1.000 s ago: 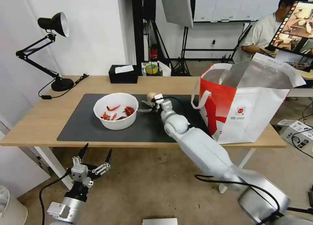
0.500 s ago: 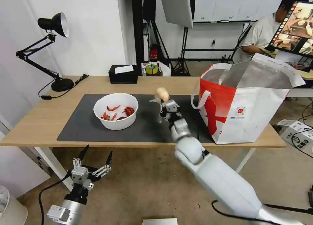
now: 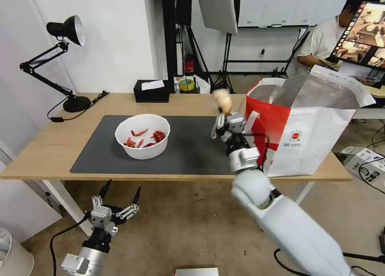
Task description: Pick up the trash from the table and place it into the takeout bag.
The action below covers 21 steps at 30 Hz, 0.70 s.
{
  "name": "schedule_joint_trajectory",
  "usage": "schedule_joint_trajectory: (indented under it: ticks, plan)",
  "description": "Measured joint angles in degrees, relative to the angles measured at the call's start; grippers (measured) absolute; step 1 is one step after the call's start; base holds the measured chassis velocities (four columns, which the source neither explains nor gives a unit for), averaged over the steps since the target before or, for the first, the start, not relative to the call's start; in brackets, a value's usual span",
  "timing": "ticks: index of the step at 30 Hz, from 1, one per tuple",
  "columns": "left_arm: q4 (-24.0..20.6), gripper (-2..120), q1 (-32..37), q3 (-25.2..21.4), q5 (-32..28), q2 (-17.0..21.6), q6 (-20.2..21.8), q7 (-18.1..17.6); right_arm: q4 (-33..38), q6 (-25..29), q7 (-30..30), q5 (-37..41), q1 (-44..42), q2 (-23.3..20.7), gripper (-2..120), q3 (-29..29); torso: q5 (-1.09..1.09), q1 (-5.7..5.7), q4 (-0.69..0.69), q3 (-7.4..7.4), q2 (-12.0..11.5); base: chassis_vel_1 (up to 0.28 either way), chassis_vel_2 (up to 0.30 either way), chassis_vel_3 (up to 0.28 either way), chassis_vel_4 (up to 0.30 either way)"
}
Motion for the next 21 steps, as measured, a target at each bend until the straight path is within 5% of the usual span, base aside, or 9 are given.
schedule_joint_trajectory:
  ticks: [10, 21]
  plan:
    - [-0.55, 100, 0.32, -0.20, 0.06, 0.09, 0.00, -0.04, 2.04, -2.86, 8.78, 0.50, 2.92, -3.57, 7, 9.02, 0.00, 0.00, 0.00, 0.01, 0.00, 0.000, 0.000, 0.000, 0.000]
    - [-0.59, 100, 0.07, 0.20, 0.16, 0.07, 0.07, -0.06, -0.08, -6.69, 15.84, -0.48, 3.03, -4.81, 7, 11.37, 0.00, 0.00, -0.01, 0.01, -0.01, 0.000, 0.000, 0.000, 0.000]
